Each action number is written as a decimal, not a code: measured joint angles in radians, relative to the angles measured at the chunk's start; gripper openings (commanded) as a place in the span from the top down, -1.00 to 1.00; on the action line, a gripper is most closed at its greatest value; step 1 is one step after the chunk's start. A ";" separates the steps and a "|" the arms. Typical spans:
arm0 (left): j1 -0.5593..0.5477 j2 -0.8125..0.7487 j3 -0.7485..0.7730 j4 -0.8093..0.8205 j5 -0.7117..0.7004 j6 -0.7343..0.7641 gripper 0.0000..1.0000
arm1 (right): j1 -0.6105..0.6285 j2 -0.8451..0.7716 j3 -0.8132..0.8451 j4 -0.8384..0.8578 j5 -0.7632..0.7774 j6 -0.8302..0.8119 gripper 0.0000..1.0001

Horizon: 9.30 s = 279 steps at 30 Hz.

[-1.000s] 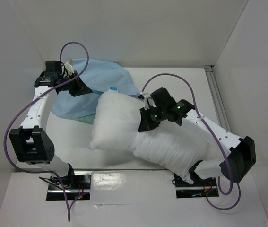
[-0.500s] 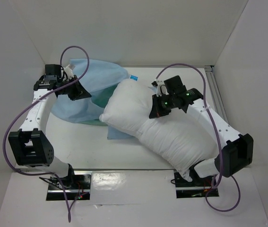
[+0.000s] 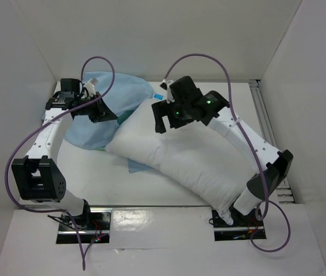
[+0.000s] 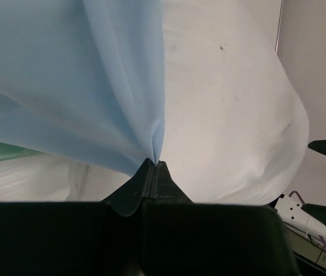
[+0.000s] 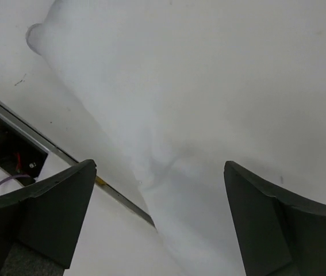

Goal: Put the pillow into the pillowcase

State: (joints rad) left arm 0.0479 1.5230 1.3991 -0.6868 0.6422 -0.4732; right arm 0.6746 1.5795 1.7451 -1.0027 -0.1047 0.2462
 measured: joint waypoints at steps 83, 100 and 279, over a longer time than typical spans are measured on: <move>-0.016 0.048 0.095 -0.023 -0.035 -0.005 1.00 | -0.571 -0.455 -0.584 0.035 0.508 0.455 -0.91; -0.023 0.072 0.095 -0.016 -0.035 -0.007 1.00 | -0.078 0.494 0.312 0.079 0.230 0.131 -1.00; -0.216 0.447 0.604 -0.216 -0.084 0.058 -0.74 | -0.001 0.352 -0.167 0.665 0.497 0.256 1.00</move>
State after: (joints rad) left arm -0.1677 1.9697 2.0029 -0.9031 0.5583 -0.4156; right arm 0.6735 1.9320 1.5780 -0.3374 0.3920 0.5018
